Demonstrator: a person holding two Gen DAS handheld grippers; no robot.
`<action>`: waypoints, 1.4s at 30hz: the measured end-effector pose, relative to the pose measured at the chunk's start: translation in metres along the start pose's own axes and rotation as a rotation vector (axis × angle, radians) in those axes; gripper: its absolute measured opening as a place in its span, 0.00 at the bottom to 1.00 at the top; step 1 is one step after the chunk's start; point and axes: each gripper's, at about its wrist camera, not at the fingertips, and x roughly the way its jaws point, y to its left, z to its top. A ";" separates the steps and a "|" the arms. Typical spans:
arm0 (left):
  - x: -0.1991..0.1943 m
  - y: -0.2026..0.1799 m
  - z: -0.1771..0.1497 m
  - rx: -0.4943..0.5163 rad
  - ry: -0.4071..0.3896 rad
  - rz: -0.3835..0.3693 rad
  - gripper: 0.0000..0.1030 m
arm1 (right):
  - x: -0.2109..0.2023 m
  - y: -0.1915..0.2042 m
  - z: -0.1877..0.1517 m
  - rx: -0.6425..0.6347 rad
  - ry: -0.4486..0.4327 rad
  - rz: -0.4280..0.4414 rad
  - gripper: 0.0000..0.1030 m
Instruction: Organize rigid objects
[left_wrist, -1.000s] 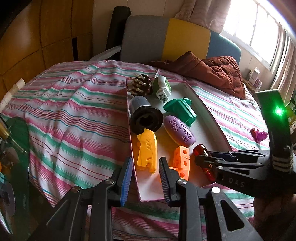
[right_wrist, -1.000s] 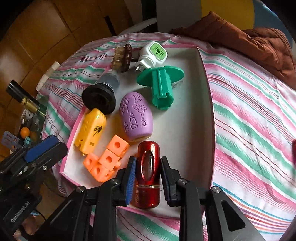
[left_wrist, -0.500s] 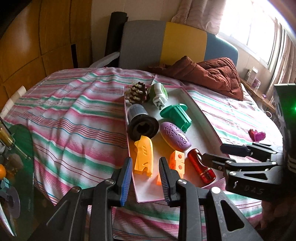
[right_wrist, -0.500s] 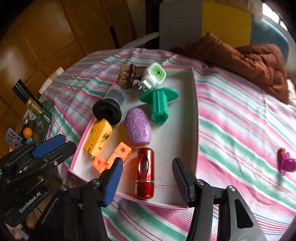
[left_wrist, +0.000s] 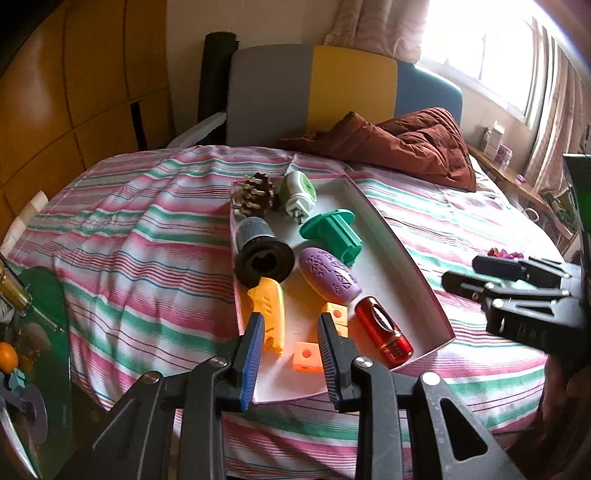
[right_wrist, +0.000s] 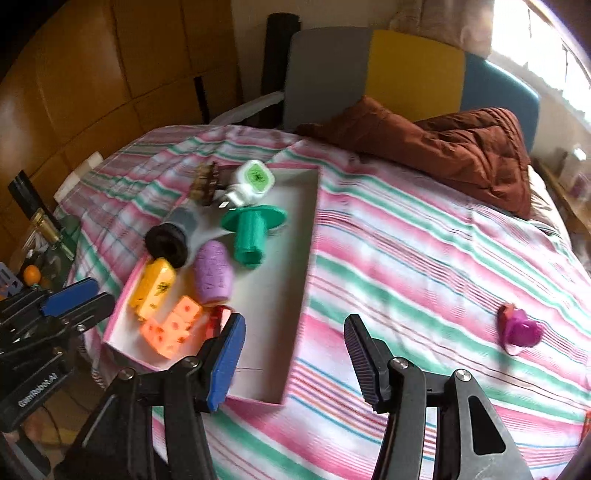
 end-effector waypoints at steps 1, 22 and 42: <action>0.000 -0.002 0.000 0.006 0.001 -0.002 0.28 | -0.001 -0.008 -0.001 0.008 -0.001 -0.014 0.55; 0.015 -0.055 0.006 0.123 0.035 -0.050 0.28 | -0.035 -0.257 -0.031 0.588 -0.064 -0.303 0.55; 0.032 -0.081 0.006 0.164 0.085 -0.072 0.28 | 0.035 -0.258 -0.035 0.519 0.047 -0.237 0.40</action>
